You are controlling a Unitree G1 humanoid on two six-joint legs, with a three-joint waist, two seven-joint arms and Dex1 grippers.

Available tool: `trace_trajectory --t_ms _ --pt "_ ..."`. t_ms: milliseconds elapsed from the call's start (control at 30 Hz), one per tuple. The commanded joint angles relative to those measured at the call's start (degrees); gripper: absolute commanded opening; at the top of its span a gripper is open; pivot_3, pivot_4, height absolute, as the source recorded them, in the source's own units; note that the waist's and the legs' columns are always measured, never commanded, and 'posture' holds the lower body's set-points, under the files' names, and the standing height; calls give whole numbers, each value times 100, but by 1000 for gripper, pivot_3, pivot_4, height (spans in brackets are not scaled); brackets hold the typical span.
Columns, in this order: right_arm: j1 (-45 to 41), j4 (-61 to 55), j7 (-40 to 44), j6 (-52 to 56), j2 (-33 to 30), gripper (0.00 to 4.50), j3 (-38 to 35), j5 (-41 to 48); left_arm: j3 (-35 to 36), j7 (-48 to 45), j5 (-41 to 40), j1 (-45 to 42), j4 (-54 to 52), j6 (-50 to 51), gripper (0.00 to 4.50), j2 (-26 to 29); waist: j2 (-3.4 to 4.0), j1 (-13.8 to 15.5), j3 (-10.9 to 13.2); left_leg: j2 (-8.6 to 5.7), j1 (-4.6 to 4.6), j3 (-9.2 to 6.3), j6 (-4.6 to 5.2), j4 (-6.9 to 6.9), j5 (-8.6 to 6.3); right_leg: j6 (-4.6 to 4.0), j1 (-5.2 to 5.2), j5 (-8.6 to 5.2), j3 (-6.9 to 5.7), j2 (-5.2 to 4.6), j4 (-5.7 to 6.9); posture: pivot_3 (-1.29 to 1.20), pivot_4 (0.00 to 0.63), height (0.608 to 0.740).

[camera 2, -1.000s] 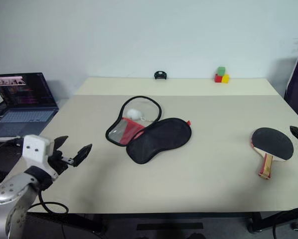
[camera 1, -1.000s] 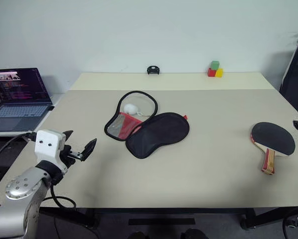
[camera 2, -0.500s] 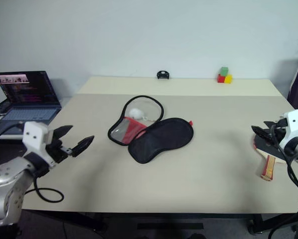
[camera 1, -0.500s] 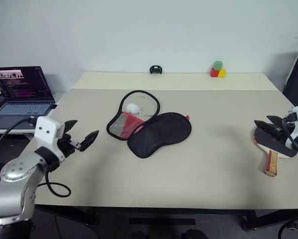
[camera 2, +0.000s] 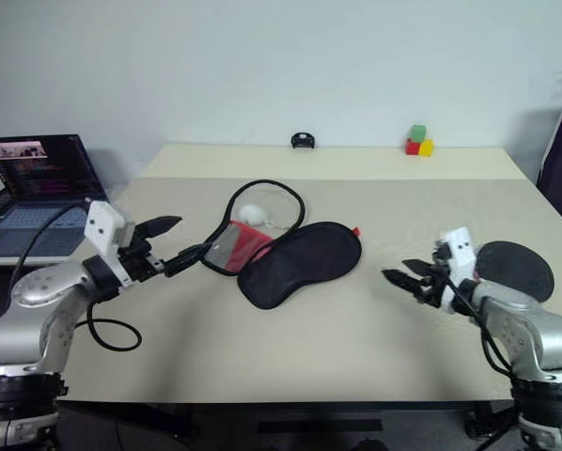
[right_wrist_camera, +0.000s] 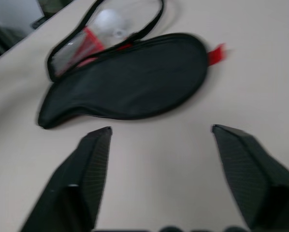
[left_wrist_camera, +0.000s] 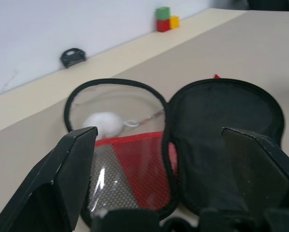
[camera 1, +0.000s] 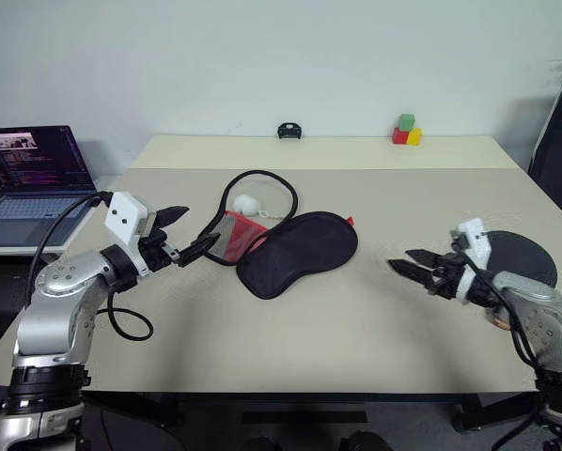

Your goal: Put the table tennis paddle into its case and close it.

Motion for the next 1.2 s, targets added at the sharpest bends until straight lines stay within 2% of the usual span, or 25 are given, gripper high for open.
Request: trace_trajectory --t_ms 33,200,400,567,867,933,1000,1100,1200 --pt "-420 -132 -659 808 327 4468 -27 226 -55 -186 33 -178 104 -152 4500 99 -2 2 1 0 -1 -1 0 0 0 0 -1 0 -1 0 1 0 150 740" --pt "-902 172 -1426 1639 1147 4468 -146 298 -175 -414 8 -183 112 -144 4500 107 -3 2 2 -2 -10 -4 0 -1 0 0 -8 0 -2 0 -1 0 150 740" --pt "-1087 545 -1816 1660 1777 4468 84 56 -198 -490 46 -177 98 -135 4500 114 -3 -3 2 -2 -13 -4 0 -4 0 0 -12 0 -1 0 -4 0 150 740" --pt "-1196 948 -1855 1320 2038 4468 336 -219 -209 -480 55 -153 21 -99 4500 88 -2 -16 2 -2 -12 -4 0 -3 0 0 -14 0 -2 1 1 0 150 740" --pt "-1211 1004 -1789 1258 2066 4468 354 -317 -213 -475 50 -152 18 -99 4500 91 -2 -17 3 -3 -12 -4 0 -3 0 0 -17 0 -1 2 3 0 150 740" --pt "-1595 1703 -2076 893 2826 4468 126 -254 -216 -418 47 -120 -50 -81 4500 54 -2 -33 3 -3 -11 -4 0 -3 0 0 -17 0 0 2 3 0 150 740" --pt "-1821 2058 -2178 787 3297 4468 -17 -167 -217 -386 38 -105 -95 -63 4500 41 -2 -99 3 -3 -7 -1 0 -4 0 -1 -25 0 9 6 16 0 150 740" --pt "-1898 2204 -2132 744 3573 4468 41 -172 -212 -374 29 -99 -129 -44 4500 43 -2 -120 3 2 -9 -4 -1 -11 0 -3 -35 0 4 10 20 0 150 740" --pt "-1880 2308 -2084 569 3592 4468 255 -369 -209 -358 28 -89 -146 -41 4500 51 -2 -73 2 -4 -29 -5 -2 -7 0 -3 -42 0 1 2 11 0 150 740"
